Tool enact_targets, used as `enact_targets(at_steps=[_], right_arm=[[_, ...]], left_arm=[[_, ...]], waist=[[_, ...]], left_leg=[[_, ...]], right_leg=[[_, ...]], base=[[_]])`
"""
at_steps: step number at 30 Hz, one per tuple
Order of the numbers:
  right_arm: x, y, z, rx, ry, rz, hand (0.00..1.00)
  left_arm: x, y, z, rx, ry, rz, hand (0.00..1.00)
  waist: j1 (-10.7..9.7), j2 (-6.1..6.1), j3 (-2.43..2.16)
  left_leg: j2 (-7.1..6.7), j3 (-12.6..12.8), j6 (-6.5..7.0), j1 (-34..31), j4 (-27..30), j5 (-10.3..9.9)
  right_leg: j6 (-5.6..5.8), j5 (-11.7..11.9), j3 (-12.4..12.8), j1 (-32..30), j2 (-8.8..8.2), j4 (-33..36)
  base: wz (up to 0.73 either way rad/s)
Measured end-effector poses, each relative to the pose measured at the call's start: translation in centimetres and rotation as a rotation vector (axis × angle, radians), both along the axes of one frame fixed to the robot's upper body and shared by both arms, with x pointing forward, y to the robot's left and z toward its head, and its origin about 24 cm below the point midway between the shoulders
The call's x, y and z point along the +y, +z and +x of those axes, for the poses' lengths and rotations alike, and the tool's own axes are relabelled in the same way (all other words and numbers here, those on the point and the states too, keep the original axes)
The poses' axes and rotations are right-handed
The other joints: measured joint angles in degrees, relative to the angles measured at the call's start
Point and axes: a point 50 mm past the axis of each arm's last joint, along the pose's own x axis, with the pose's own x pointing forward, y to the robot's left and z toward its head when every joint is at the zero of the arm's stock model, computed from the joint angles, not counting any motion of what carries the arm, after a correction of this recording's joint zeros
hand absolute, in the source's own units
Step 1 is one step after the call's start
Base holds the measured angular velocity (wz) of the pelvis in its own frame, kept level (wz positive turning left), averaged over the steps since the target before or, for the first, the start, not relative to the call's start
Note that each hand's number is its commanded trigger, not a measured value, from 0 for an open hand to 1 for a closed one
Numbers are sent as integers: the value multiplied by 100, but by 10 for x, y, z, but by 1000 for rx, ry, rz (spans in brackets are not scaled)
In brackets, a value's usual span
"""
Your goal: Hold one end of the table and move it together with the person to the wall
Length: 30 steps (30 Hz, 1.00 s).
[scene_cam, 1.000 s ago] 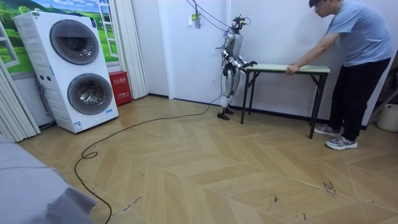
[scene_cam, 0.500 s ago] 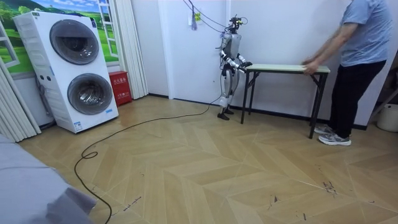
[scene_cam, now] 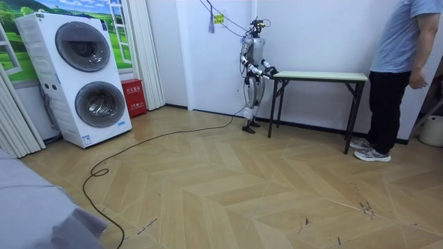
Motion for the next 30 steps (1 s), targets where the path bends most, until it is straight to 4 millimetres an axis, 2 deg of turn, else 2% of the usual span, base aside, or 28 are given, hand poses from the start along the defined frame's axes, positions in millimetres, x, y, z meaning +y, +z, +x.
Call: enact_targets(at_steps=[7,9,11,13,18,20,25,30], right_arm=[[-1,-3,-5,-16,20,8,0],[0,-7,-6,-8,24,8,0],[0,-9,-8,-14,60,-31,0],[1,-12,-11,-22,121,-98,0],[1,-17,-16,-33,227,-206,0],[-3,-23,-19,-14,261,-262,0],[-22,-53,-43,156,363,-447,0],[-35,-69,-56,279,406,-560,0]], left_arm=[[2,0,0,-10,-11,0,0],[3,-2,-2,2,-12,8,0],[5,-7,-5,20,-25,39,0],[8,-12,-9,33,-57,102,0],[18,-16,-13,37,-95,192,0],[25,-22,-16,61,-110,244,0],[47,-50,-43,199,-197,441,0],[60,-59,-54,250,-255,556,0]], waist=[[-5,-62,20],[-3,-105,-1],[-18,-119,-6],[-5,-141,8],[11,-165,7],[3,-164,0],[1,-172,1],[-15,-171,1]], left_leg=[[30,10,-27,3,-19,-12],[43,2,-38,3,-25,-20],[50,-10,-47,13,-27,-29],[58,-15,-48,45,-61,-34],[66,-1,-41,111,-112,-46],[68,-2,-38,111,-114,-60],[73,-6,-37,158,-113,-103],[78,-17,-38,154,-114,-108]], right_leg=[[-13,2,3,22,38,-91],[-18,5,1,27,54,-101],[-21,6,-51,43,55,-107],[-26,10,-172,56,51,-108],[-27,10,-308,108,43,-113],[-26,10,-315,126,45,-116],[-25,10,-344,215,53,-205],[-25,9,-382,222,52,-206]], base=[[0],[0],[0],[0],[0],[0],[0],[0]])
